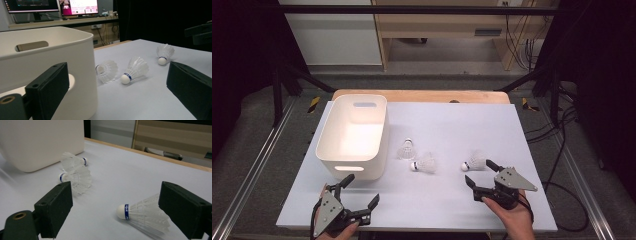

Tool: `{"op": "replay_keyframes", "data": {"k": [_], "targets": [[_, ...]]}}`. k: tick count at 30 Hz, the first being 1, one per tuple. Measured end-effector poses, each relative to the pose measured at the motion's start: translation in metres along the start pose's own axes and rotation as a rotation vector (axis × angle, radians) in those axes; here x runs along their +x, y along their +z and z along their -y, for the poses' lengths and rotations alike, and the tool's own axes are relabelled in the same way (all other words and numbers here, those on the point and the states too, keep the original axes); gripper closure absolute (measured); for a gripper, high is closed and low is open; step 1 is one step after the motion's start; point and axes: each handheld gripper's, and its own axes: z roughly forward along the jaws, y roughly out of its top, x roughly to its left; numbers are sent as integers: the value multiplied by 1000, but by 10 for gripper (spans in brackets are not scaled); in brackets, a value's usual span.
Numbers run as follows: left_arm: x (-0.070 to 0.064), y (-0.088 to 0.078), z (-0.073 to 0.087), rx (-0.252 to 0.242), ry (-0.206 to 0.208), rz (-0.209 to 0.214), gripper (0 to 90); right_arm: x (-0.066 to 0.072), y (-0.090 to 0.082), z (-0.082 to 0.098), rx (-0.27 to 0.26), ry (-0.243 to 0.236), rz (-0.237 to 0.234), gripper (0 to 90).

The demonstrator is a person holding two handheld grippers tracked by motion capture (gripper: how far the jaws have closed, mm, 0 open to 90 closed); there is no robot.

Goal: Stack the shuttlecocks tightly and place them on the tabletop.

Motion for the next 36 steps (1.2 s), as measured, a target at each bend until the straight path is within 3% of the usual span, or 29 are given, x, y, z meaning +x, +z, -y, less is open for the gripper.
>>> {"op": "replay_keyframes", "data": {"k": [13,23,36], "targets": [[14,-4,9,-16,-16,-32,47,23,33,-22,73,-40,-18,135],[16,-4,11,-18,-24,-38,47,61,67,-39,100,-93,-105,160],[17,-3,13,-14,-28,-35,51,102,115,-53,159,-112,-154,250]]}}
